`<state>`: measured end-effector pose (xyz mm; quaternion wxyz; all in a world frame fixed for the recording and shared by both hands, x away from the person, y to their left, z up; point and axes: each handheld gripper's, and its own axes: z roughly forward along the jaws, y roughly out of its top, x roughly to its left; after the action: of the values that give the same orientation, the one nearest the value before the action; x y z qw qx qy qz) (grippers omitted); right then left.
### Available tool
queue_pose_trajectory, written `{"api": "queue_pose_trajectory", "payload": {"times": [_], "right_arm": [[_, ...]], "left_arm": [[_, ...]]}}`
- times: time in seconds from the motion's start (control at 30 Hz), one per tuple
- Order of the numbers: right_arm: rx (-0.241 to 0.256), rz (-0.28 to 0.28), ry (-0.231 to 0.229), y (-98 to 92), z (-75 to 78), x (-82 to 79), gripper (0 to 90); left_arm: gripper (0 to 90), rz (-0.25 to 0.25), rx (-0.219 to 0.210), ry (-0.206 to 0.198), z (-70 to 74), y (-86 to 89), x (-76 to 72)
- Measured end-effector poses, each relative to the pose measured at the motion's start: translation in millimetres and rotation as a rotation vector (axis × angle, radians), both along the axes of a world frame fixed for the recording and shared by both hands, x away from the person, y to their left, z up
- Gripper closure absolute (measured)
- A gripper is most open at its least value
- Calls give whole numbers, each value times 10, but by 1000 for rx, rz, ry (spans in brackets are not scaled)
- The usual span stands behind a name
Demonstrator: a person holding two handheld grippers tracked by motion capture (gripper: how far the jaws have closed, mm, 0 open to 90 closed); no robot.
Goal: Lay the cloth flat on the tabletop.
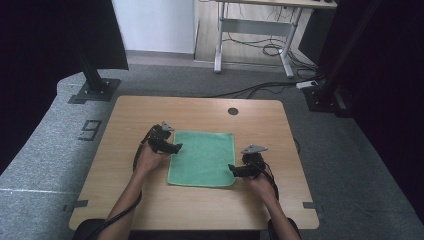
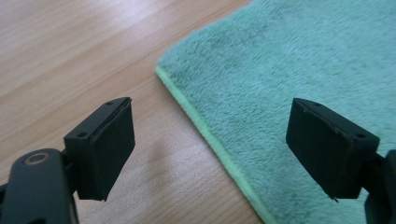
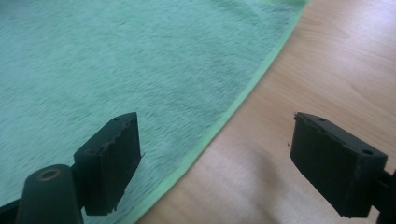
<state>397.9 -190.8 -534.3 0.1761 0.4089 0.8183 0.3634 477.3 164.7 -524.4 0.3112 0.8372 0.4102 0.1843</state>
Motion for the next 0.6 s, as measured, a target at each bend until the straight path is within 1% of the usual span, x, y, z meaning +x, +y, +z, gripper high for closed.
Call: {"api": "queue_pose_trajectory", "payload": {"times": [0.1,0.2,0.23,0.3,0.43,0.5,0.6], "right_arm": [[-10,20,14,11,-2,-88,157],[-25,35,22,15,0,-176,156],[-30,37,23,12,-1,-200,157],[-36,39,33,4,-12,-235,158],[-76,38,57,-10,-56,-251,169],[-96,34,65,-7,-76,-242,174],[-95,34,69,-11,-84,-233,175]], "left_arm": [[149,18,-3,-9,-82,11,9],[149,32,24,-11,-160,7,7],[147,31,23,-13,-173,16,1],[149,43,4,-11,-185,34,-8],[152,56,22,-19,-180,54,-72],[152,63,18,-22,-184,79,-112],[152,69,3,-19,-193,139,-176]]}}
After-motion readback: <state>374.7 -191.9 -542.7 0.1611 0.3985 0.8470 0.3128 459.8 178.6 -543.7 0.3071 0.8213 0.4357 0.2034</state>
